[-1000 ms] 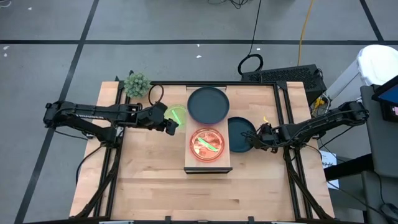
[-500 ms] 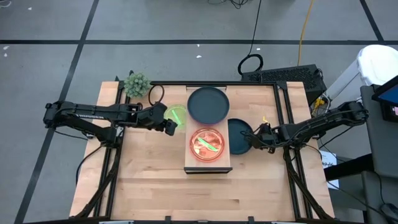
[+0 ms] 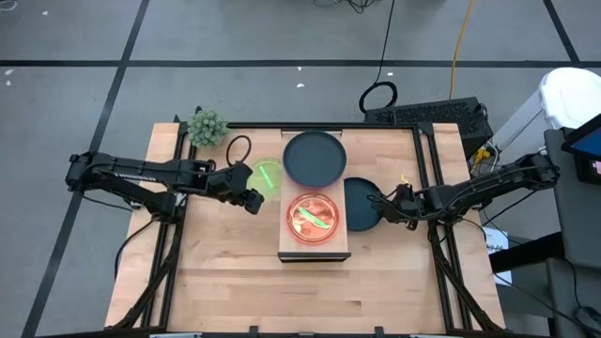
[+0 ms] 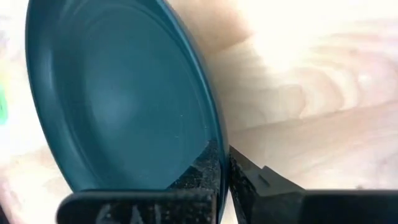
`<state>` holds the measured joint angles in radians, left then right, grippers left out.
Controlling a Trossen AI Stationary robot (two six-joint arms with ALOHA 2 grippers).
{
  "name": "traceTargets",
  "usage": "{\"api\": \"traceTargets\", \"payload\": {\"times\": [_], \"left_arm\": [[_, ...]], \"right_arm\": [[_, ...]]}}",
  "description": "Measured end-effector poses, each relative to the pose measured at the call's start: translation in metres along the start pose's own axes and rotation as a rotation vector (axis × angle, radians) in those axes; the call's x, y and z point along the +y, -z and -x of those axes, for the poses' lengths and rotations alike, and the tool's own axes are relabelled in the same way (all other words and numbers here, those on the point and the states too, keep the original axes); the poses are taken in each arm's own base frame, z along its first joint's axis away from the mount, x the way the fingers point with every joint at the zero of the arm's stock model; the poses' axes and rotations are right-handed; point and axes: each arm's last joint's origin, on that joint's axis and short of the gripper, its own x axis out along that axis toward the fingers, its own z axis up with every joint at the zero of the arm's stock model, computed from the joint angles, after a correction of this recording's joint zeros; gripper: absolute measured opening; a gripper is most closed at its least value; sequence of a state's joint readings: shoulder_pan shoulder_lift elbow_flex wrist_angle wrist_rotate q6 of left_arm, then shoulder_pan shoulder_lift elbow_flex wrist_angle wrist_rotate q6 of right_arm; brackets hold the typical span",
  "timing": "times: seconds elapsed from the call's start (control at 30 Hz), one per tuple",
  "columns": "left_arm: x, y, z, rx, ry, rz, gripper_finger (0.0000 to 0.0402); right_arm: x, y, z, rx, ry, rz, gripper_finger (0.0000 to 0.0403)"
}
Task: Place and stack plates onto a shelf
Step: Stack the dark green plate on top of the other dark green plate on the shelf
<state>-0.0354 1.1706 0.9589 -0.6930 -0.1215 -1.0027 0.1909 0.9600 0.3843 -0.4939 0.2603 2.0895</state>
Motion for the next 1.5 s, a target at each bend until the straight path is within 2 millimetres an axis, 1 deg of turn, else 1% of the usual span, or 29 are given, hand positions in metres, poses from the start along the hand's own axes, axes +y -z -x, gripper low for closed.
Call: {"api": "traceTargets", "payload": {"times": [0.3, 0.43, 0.53, 0.63, 0.97, 1.2, 1.5], "left_arm": [[-0.002, 0.006, 0.001, 0.022, -0.001, -0.025, 0.0202], [-0.003, 0.007, 0.001, 0.025, 0.0, -0.033, 0.0202], [-0.002, 0.008, 0.001, 0.025, -0.008, -0.037, 0.0202], [-0.002, 0.008, 0.001, 0.018, -0.012, -0.041, 0.0202], [-0.001, 0.007, 0.001, 0.015, -0.027, -0.077, 0.0202], [0.002, 0.009, 0.001, 0.025, -0.058, -0.093, 0.0202], [0.002, 0.009, 0.001, 0.023, -0.064, -0.119, 0.0202]], "right_arm": [[-0.005, -0.006, 0.012, 0.001, -0.011, -0.021, 0.0001], [-0.003, -0.008, 0.017, -0.013, -0.066, -0.034, 0.0001], [0.001, -0.009, 0.024, -0.022, -0.085, -0.034, 0.0001], [0.005, -0.01, 0.033, -0.046, -0.08, -0.026, 0.0001], [0.015, -0.015, 0.07, -0.103, 0.019, 0.004, 0.0], [0.024, -0.018, 0.093, -0.138, 0.026, 0.009, 0.0], [0.031, -0.029, 0.135, -0.229, 0.066, 0.018, 0.0]]}}
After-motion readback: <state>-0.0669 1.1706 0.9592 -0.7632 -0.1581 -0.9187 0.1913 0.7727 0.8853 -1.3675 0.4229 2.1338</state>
